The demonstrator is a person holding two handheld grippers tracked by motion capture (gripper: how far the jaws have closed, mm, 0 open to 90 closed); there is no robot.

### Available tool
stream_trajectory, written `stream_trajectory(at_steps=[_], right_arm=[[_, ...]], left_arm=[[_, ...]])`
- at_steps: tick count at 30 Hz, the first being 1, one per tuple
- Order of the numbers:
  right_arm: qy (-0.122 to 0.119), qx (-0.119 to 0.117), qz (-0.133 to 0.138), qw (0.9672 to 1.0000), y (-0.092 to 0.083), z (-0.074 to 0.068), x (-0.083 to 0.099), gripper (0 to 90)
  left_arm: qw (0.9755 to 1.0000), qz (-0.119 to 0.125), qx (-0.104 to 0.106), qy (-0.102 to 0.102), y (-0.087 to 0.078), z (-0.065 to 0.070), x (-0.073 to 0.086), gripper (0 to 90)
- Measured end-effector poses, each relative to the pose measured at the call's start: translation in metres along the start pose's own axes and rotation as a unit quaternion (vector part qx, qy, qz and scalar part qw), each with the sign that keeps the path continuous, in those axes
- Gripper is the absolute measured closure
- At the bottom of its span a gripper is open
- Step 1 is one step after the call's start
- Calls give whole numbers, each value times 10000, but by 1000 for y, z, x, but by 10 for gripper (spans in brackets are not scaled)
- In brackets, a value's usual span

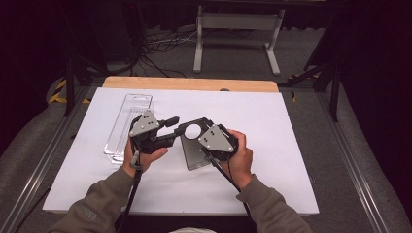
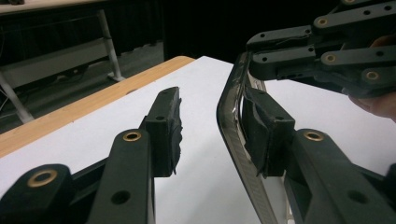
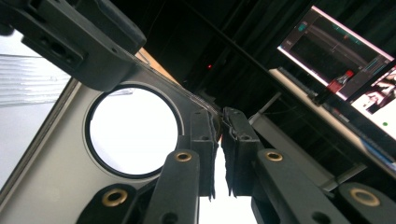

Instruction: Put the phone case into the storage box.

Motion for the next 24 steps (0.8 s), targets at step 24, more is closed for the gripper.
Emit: stream_trajectory(at_steps=[24], right_arm=[[-82, 109, 194, 9997, -6, -8, -3, 821]], left_arm=[[9997, -108, -90, 198, -1, 2, 3, 779]])
Point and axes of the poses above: each handheld gripper's, and its own axes: y roughly forward along the jaws, x roughly out of its underside, z roughly to its right, the point moved 5 cm from there along y, roughly forward along the jaws, and after that the axes turned 7 degrees about -z, right-handed, at the moved point
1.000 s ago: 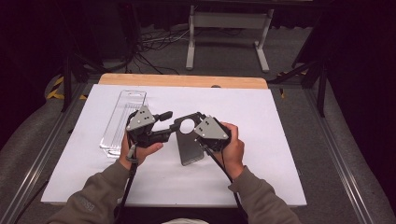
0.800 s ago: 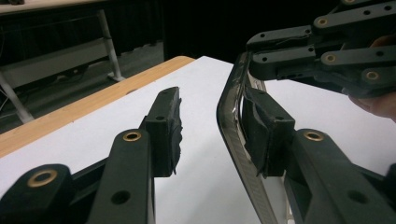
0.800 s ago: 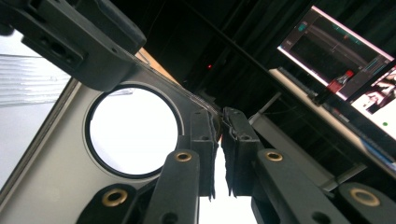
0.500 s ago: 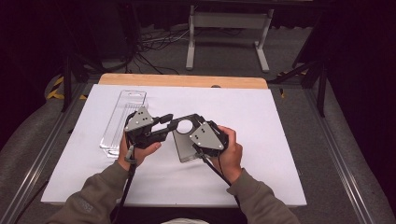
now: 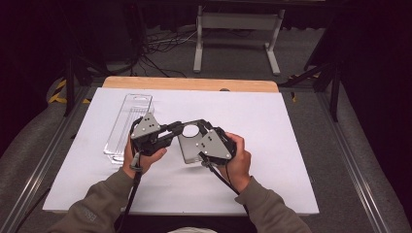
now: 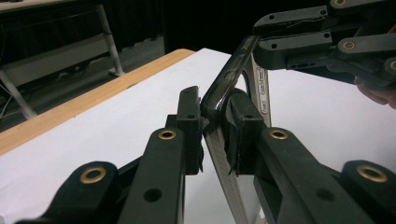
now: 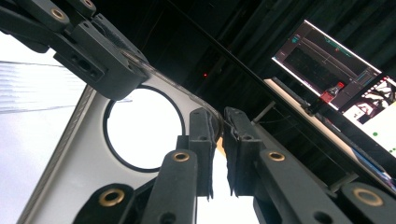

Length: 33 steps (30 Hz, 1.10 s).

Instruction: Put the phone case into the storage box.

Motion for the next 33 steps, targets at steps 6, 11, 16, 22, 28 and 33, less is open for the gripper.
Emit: stream_trajectory(at_steps=[6, 11, 16, 22, 28, 33], right_arm=[[-1, -10, 33, 10000, -1, -1, -1, 819], [24, -86, 82, 9999, -2, -1, -2, 810], [158, -304, 116, 9993, -2, 1, -1, 797], [221, -460, 144, 9986, -3, 1, -1, 755], [358, -578, 172, 9975, -5, 4, 2, 724], [459, -633, 200, 9967, -8, 6, 5, 688]], left_arm=[[9999, 19, -70, 80, -2, 1, -1, 785], [9997, 27, -115, 212, -6, 0, 0, 788], [9996, 44, -97, 242, -7, 0, 1, 789], [9995, 76, -146, 269, -11, -2, 0, 791], [9994, 84, -165, 294, -15, -5, 0, 791], [9992, 98, -186, 327, -16, -4, -1, 790]])
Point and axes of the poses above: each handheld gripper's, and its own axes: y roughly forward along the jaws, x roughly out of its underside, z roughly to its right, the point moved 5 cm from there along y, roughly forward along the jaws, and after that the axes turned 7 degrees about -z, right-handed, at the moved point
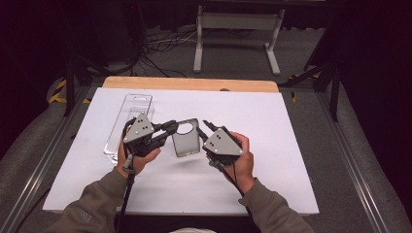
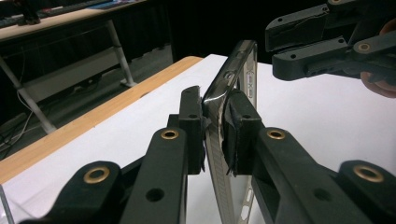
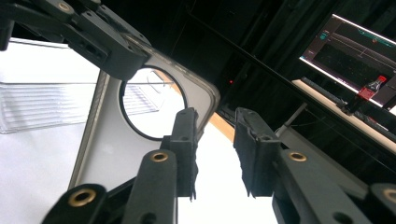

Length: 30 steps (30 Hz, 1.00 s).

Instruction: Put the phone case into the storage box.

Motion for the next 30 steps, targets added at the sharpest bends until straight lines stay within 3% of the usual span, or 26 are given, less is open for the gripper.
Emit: stream_trajectory(at_steps=[13, 30], right_arm=[[120, -311, 17, 9994, -3, 2, 12, 519], [202, -304, -164, 9992, -8, 7, 34, 318]], left_arm=[[9999, 53, -86, -43, -6, -6, 0, 791], [9999, 28, -102, -2, -7, -6, 0, 791]])
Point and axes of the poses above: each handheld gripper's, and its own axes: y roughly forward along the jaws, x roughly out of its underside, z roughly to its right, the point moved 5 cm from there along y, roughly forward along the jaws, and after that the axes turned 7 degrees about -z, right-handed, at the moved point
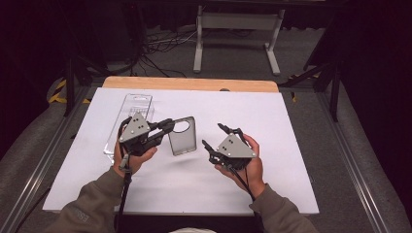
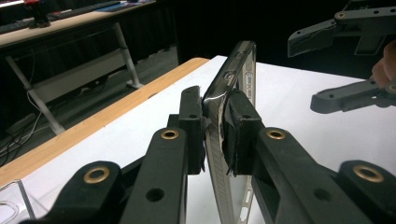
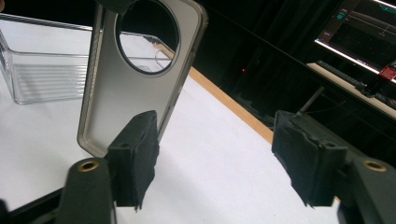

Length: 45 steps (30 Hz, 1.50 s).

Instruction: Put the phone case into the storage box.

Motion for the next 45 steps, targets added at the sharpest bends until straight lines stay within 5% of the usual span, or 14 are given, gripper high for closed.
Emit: stream_trajectory(at_steps=[11, 30, 45], right_arm=[[25, 46, -87, 9999, -4, 3, 16, 226], [119, 43, -252, 9996, -17, 9, 43, 192], [107, -186, -295, 9993, -24, -1, 64, 180]], left_arm=[[10000, 12, 32, 33, -1, 0, 0, 791], [10000, 52, 19, 68, -5, 0, -2, 791], [9998, 157, -64, 68, -14, -4, -6, 791]])
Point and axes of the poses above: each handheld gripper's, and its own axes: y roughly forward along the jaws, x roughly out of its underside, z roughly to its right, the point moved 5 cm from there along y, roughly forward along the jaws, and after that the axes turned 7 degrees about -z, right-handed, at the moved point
